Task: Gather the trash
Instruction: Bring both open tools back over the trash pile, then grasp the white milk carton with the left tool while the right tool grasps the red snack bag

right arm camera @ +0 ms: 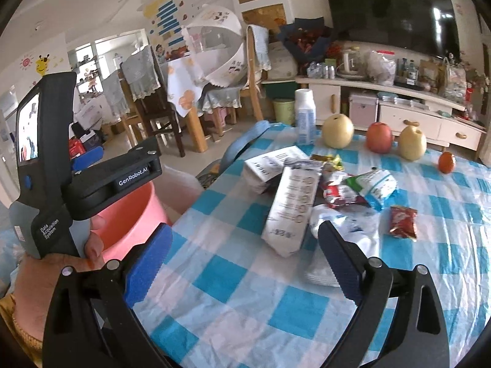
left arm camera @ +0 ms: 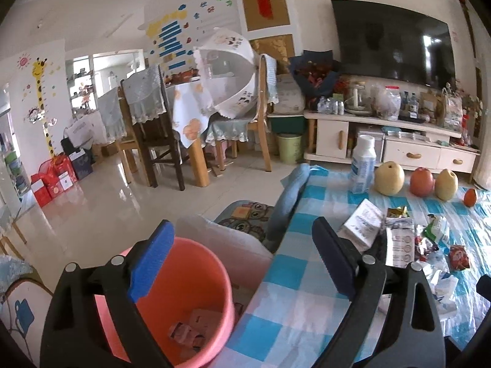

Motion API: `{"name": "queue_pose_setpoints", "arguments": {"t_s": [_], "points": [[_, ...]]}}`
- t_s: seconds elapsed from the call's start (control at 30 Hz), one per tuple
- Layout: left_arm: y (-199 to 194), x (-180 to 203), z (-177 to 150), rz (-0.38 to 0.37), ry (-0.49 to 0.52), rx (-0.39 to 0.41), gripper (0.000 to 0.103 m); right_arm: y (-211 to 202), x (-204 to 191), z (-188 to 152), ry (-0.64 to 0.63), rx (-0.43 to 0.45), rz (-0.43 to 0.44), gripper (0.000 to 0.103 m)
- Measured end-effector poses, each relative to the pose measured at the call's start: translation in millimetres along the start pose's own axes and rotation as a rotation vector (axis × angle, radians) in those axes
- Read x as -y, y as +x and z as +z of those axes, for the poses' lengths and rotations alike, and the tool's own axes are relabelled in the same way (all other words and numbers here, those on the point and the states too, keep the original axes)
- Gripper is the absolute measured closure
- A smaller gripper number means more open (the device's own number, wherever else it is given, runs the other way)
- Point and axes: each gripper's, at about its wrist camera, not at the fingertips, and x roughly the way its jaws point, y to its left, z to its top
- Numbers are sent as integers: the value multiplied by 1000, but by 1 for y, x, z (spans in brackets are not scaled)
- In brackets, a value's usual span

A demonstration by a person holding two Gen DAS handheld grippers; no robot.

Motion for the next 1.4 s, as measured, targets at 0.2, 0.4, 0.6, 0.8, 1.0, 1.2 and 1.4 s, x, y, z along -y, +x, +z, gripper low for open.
{"name": "queue_pose_setpoints", "arguments": {"t_s": [0.2,0.4,0.6,0.8,1.0,1.2,1.4], "points": [[-6,19,1,-19,25,12,11,-10,9,-5,-16,26,-29,8],[-10,36,1,-27,54,20,11,-16,30,-9,11,31,-43,8],[-12,53,0,-36,81,23,11,-20,52,-12,44,34,-65,8],[-15,69,-3,-43,117,26,11,-22,74,-14,83,31,-88,8],[-15,85,-6,-50,147,24,11,-21,92,-17,102,22,-108,8],[-11,97,-9,-97,165,-5,11,-17,110,-20,112,-8,-123,8],[1,104,-16,-249,145,-106,11,-5,138,-24,155,-69,-134,8]]}}
